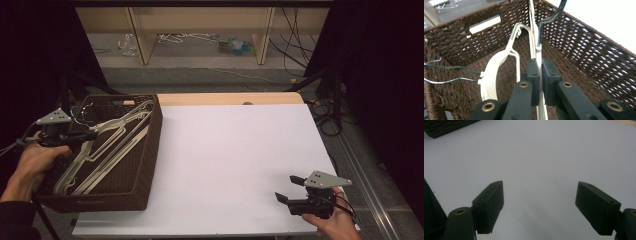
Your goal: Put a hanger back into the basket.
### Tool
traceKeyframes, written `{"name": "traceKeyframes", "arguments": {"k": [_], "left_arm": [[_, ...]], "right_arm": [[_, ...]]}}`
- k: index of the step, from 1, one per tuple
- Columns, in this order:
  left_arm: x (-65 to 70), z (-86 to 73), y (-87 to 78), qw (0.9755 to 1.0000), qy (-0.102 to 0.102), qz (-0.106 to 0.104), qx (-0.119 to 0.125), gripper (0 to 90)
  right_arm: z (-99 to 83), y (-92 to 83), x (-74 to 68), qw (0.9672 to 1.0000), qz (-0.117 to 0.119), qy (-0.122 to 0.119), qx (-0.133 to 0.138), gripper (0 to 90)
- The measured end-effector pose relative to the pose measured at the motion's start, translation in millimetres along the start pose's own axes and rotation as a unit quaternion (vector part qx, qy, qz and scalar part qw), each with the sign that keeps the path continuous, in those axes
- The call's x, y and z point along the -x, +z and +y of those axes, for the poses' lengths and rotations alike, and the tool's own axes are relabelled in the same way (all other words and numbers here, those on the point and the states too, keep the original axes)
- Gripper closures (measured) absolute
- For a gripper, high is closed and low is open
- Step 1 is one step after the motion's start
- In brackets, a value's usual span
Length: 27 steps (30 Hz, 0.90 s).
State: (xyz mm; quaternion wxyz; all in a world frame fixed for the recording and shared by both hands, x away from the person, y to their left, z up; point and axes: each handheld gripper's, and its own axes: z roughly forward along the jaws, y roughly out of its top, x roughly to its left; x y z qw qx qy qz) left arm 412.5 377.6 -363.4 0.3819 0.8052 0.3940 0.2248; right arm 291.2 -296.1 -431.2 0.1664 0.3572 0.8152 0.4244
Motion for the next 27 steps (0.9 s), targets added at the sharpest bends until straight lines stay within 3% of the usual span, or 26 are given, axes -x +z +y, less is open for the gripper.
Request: {"name": "traceKeyframes", "arguments": {"k": [2,3,6,9,10,14,22,27], "left_arm": [[-0.9,0.2,5.1,0.9998,-0.003,0.016,-0.015,84.9],[0.8,-0.6,7.6,0.9994,-0.018,0.023,-0.017,84.6],[1.5,-1.4,12.0,0.9985,-0.027,0.042,-0.023,83.5],[-2.3,-3.3,11.1,0.9963,-0.022,0.066,-0.050,81.2],[-2.1,-5.1,12.7,0.9959,-0.032,0.072,-0.045,80.6],[-4.5,-11.8,11.4,0.9926,-0.040,0.098,-0.060,76.2],[-7.1,-20.1,12.3,0.9896,-0.043,0.121,-0.065,75.7],[-7.1,-21.1,14.0,0.9890,-0.043,0.124,-0.067,76.7]], "right_arm": [[-0.1,0.0,0.0,1.0000,0.001,-0.001,-0.002,23.9],[-0.1,-0.1,0.0,1.0000,0.002,-0.001,-0.002,23.9],[-0.1,-0.3,0.1,1.0000,0.002,0.001,0.001,23.9],[-0.5,0.3,0.9,1.0000,-0.001,-0.005,0.002,23.9],[-0.4,0.1,0.5,1.0000,0.000,-0.002,0.001,23.9],[-0.3,0.5,-0.1,1.0000,0.002,0.000,-0.001,23.9],[-0.4,1.1,-0.3,1.0000,0.004,0.000,-0.003,23.9],[-0.5,1.1,0.1,1.0000,0.002,-0.002,-0.002,23.9]]}}
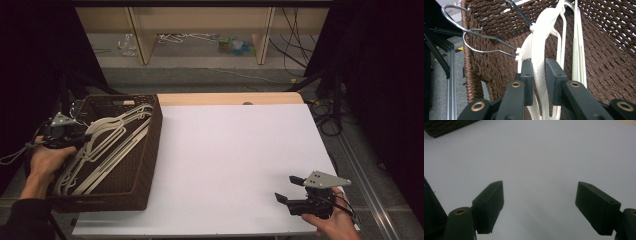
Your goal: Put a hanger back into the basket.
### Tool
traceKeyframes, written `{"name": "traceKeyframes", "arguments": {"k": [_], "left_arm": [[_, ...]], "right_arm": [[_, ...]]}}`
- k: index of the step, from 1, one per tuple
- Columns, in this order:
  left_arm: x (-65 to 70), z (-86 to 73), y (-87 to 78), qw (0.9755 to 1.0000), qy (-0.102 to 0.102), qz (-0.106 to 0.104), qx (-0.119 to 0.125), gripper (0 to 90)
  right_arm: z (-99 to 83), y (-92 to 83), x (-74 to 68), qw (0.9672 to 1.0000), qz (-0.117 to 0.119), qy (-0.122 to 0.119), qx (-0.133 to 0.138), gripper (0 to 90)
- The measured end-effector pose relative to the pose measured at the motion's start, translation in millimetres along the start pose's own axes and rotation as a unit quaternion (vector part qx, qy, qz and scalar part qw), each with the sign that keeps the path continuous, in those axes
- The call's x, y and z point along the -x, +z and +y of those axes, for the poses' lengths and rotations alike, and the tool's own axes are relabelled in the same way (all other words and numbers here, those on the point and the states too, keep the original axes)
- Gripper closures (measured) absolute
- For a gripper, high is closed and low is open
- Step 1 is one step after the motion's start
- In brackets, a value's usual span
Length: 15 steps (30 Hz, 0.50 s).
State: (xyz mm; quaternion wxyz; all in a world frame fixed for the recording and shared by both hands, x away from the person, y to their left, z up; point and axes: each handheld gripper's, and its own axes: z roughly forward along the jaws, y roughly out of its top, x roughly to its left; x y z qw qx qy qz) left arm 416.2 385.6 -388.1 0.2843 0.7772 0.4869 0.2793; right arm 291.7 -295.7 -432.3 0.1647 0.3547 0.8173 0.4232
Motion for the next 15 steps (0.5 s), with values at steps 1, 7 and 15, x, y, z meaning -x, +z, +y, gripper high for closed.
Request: {"name": "traceKeyframes", "arguments": {"k": [1,7,15], "left_arm": [[-0.4,0.0,0.1,1.0000,0.004,0.002,0.000,76.7],[0.6,-1.4,0.8,1.0000,-0.001,0.008,0.005,76.1],[4.9,1.8,-7.6,0.9997,-0.005,0.008,0.025,66.4]], "right_arm": [[0.1,-0.2,-0.2,1.0000,0.001,0.003,-0.001,23.9],[0.0,0.0,0.1,1.0000,-0.001,-0.003,0.002,23.9],[0.1,0.1,-0.6,1.0000,0.001,0.002,-0.001,23.9]]}}
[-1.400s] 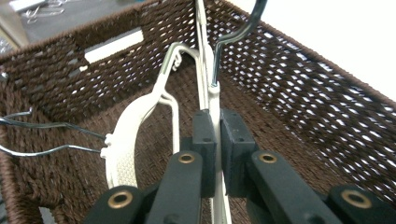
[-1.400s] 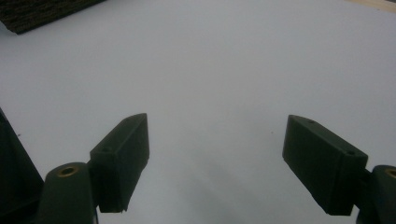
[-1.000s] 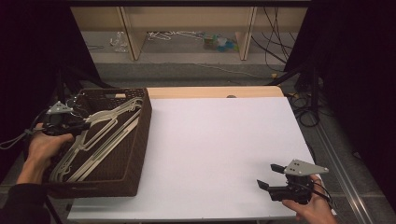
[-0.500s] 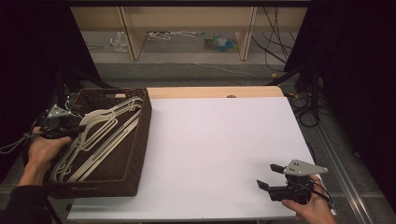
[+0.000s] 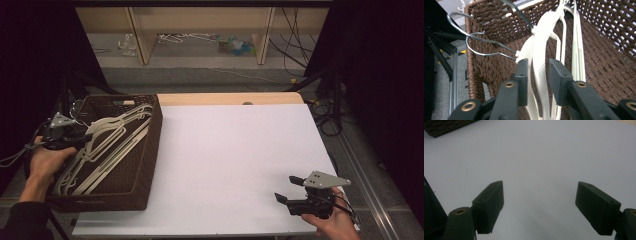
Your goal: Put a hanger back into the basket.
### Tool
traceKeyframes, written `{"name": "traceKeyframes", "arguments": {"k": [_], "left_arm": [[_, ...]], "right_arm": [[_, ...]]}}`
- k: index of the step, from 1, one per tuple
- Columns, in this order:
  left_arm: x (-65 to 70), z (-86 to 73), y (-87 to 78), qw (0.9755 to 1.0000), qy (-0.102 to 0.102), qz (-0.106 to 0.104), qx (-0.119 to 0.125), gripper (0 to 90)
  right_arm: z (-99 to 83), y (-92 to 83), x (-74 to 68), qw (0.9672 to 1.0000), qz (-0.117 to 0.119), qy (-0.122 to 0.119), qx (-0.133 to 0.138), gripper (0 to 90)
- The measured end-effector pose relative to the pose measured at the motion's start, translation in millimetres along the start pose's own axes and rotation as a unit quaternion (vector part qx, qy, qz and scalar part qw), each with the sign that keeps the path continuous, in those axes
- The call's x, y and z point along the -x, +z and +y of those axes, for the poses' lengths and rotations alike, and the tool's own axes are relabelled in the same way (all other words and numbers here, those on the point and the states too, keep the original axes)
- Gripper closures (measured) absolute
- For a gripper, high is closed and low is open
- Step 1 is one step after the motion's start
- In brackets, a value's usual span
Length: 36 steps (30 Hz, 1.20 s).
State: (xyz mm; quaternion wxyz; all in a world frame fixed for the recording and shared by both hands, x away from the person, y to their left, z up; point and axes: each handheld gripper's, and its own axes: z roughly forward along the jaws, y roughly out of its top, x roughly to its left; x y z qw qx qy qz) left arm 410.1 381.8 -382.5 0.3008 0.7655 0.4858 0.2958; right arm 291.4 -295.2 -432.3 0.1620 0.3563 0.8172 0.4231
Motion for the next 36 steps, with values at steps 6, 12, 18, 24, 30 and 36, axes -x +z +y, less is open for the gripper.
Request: {"name": "traceKeyframes", "arguments": {"k": [6,12,18,24,30,36], "left_arm": [[6.2,7.2,-7.8,0.9998,-0.008,-0.003,0.017,57.9],[14.6,15.8,-15.4,0.9984,-0.024,0.001,0.051,52.1],[27.5,23.1,-29.3,0.9977,-0.016,-0.006,0.066,46.9],[45.5,26.7,-40.7,0.9948,-0.021,-0.032,0.094,42.5],[69.7,28.5,-49.8,0.9908,-0.011,-0.062,0.120,37.2],[102.6,29.0,-56.3,0.9842,-0.001,-0.100,0.146,33.5]], "right_arm": [[-0.1,0.0,0.1,1.0000,0.000,0.000,0.001,23.9],[-0.1,0.0,0.7,1.0000,-0.003,-0.005,0.004,23.9],[0.0,-0.1,0.6,1.0000,-0.005,-0.004,0.005,23.8],[0.2,-0.1,0.1,1.0000,-0.002,-0.003,0.003,23.8],[0.6,-0.7,-0.3,1.0000,-0.005,-0.003,0.008,23.8],[1.0,-0.7,-0.8,0.9999,-0.006,0.000,0.012,23.5]]}}
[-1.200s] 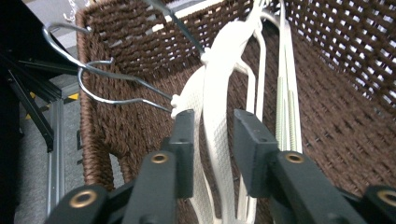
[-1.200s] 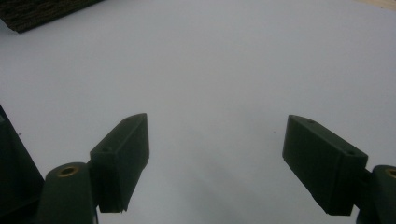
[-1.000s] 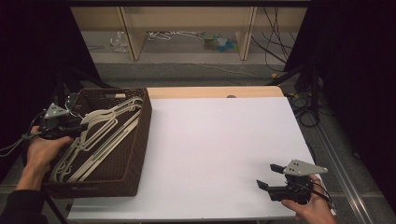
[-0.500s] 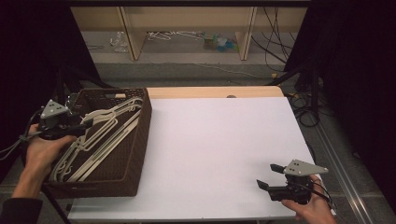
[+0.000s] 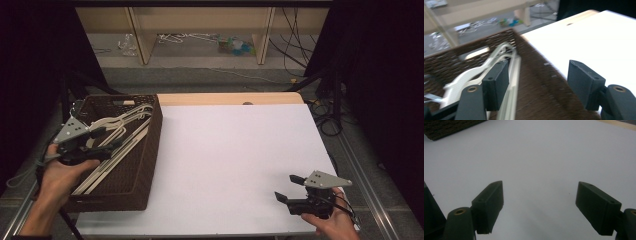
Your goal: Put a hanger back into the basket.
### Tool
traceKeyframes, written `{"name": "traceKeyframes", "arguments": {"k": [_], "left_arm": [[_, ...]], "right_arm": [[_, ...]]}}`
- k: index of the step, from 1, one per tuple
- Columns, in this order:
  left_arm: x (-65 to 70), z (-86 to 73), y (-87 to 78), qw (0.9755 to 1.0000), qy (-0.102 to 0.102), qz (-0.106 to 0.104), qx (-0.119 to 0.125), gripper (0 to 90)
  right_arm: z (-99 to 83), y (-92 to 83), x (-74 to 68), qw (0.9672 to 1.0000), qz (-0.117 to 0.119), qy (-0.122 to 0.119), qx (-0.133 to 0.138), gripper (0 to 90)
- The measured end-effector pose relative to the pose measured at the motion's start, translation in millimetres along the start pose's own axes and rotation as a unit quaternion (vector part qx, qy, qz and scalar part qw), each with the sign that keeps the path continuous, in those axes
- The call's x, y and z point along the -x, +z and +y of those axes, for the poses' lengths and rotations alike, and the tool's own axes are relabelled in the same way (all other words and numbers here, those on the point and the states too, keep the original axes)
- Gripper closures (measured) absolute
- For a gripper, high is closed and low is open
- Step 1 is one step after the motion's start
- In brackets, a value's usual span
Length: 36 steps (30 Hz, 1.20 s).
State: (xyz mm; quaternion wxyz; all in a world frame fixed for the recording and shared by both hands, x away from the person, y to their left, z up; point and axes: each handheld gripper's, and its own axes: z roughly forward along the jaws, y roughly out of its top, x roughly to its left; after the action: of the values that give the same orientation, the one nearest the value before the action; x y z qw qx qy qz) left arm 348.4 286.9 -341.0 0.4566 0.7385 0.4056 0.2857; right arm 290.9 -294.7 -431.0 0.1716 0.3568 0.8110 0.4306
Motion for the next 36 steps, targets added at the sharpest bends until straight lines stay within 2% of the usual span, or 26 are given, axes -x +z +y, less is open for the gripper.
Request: {"name": "traceKeyframes", "arguments": {"k": [2,6,9,10,13,16,17,19,21,24,25,26,28,29,31,36], "left_arm": [[12.7,0.9,2.3,0.9999,0.008,-0.014,0.007,32.7],[35.0,2.8,7.2,0.9993,0.018,-0.028,0.016,30.8],[46.9,2.9,10.0,0.9987,0.028,-0.037,0.021,28.8],[49.7,2.7,10.5,0.9986,0.031,-0.036,0.023,28.6],[59.6,-0.1,13.5,0.9980,0.022,-0.045,0.037,27.3],[68.4,-4.3,17.2,0.9973,0.019,-0.052,0.048,24.6],[71.3,-6.1,18.6,0.9972,0.017,-0.054,0.048,23.5],[76.4,-9.9,21.6,0.9967,0.024,-0.059,0.050,23.3],[84.0,-14.5,24.8,0.9964,0.019,-0.067,0.048,21.7],[93.3,-18.6,28.2,0.9957,0.022,-0.076,0.048,20.8],[95.6,-19.5,28.6,0.9956,0.021,-0.077,0.047,20.7],[99.5,-21.1,29.2,0.9952,0.022,-0.081,0.049,20.2],[103.5,-23.1,28.9,0.9947,0.022,-0.086,0.052,19.6],[106.4,-24.8,28.7,0.9941,0.026,-0.089,0.056,19.5],[110.5,-27.7,27.8,0.9937,0.034,-0.091,0.056,18.9],[119.0,-37.7,26.4,0.9931,0.030,-0.097,0.059,17.7]], "right_arm": [[0.2,0.1,0.0,1.0000,0.000,-0.004,0.002,23.4],[0.8,-0.6,-0.7,1.0000,-0.002,-0.003,0.007,23.1],[1.1,-0.9,-0.7,0.9999,-0.003,-0.003,0.012,22.8],[1.1,-0.9,-0.5,0.9999,-0.004,-0.004,0.014,22.7],[1.0,-1.0,-0.5,0.9999,-0.005,-0.003,0.016,22.2],[1.2,-2.0,-1.5,0.9998,0.000,0.010,0.015,20.9],[1.3,-1.9,-1.1,0.9998,-0.003,0.007,0.020,20.6],[1.3,-1.8,-1.2,0.9998,-0.002,0.007,0.021,20.6],[1.2,-1.1,-1.0,0.9997,-0.002,0.004,0.026,20.5],[1.3,-0.1,-1.9,0.9994,0.008,0.009,0.031,20.1],[1.7,-0.7,-1.2,0.9994,0.003,0.002,0.033,20.1],[1.8,-1.3,-2.0,0.9993,0.003,0.007,0.035,20.1],[2.1,-1.6,-2.3,0.9991,0.004,0.008,0.042,19.5],[2.5,-2.5,-2.6,0.9991,0.011,0.011,0.039,19.5],[2.6,-2.8,-2.1,0.9987,0.008,0.008,0.049,18.9],[2.0,-2.1,-2.2,0.9985,0.011,0.009,0.053,18.2]]}}
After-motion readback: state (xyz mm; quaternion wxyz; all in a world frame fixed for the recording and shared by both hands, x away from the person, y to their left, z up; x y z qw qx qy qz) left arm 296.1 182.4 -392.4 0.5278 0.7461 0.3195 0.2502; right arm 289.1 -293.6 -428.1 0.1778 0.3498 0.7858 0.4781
